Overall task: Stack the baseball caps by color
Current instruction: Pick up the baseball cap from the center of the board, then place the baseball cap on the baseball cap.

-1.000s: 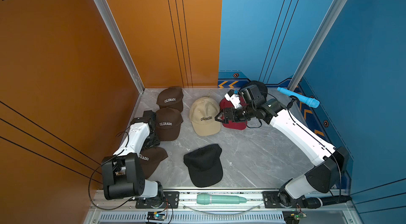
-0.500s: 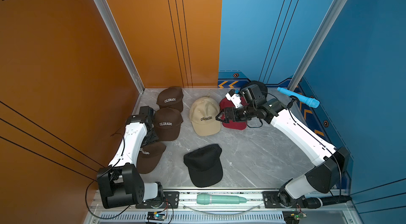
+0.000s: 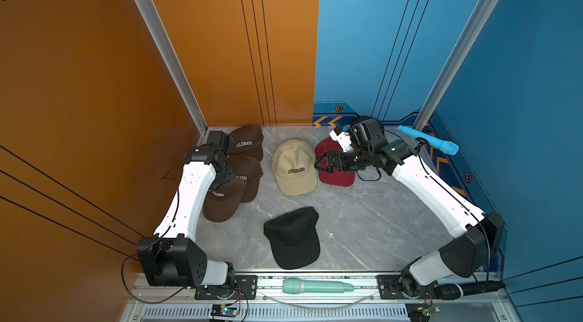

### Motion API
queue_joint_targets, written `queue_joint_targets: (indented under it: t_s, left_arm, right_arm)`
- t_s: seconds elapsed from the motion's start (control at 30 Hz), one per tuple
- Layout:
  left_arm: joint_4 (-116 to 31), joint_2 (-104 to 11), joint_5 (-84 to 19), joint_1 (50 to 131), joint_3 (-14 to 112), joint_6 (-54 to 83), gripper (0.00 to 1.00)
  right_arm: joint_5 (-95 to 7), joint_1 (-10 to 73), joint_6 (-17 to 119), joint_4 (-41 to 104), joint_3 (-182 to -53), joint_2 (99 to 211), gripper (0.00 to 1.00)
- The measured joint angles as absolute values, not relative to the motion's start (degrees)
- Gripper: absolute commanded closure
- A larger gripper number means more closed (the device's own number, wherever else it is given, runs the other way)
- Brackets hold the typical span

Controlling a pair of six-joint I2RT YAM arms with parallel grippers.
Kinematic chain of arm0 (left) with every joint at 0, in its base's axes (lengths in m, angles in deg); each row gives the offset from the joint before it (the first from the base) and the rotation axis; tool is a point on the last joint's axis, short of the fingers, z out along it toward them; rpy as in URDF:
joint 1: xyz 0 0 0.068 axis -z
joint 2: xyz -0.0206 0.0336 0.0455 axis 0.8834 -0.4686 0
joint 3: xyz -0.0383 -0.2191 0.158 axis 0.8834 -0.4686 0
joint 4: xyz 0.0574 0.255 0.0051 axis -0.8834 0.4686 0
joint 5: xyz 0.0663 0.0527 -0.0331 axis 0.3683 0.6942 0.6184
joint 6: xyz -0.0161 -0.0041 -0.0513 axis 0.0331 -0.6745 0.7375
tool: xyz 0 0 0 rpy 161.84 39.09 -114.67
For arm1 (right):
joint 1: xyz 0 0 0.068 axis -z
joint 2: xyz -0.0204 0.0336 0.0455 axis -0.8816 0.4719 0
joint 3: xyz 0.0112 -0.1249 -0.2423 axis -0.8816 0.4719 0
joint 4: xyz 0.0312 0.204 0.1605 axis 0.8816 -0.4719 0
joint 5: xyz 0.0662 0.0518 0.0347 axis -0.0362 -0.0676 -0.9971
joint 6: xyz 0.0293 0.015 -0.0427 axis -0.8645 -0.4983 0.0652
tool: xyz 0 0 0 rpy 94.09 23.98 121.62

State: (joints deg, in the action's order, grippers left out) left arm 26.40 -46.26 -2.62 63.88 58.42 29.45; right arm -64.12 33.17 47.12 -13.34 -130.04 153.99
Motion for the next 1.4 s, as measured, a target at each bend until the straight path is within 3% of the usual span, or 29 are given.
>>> queue_joint_targets:
  t_s: [0.77,1.07,1.2,1.3,1.37,1.4]
  left_arm:
    - [26.40,-71.53,5.38,70.02,83.99,40.73,0.78]
    - [26.40,-76.33,6.25,70.44,87.66,44.12,0.63]
    - [26.38,-77.08,6.23,70.42,87.64,45.10,0.53]
    - [26.40,-77.21,6.21,70.35,87.25,45.65,0.51]
    - [26.33,-77.21,6.21,70.31,86.79,45.95,0.39]
    - [26.31,-77.21,6.21,70.31,86.46,46.30,0.38]
  right_arm:
    - [-64.53,41.24,48.46,-14.30,-130.04,150.17,0.00]
    - [-64.58,44.08,49.11,-14.30,-130.04,149.45,0.00]
    - [-64.67,45.72,49.46,-14.30,-130.04,149.45,0.00]
    - [-64.91,46.55,49.48,-14.30,-130.04,149.45,0.00]
    - [-65.13,46.92,49.48,-14.30,-130.04,149.47,0.00]
    - [-65.23,47.05,49.46,-14.30,-130.04,149.47,0.00]
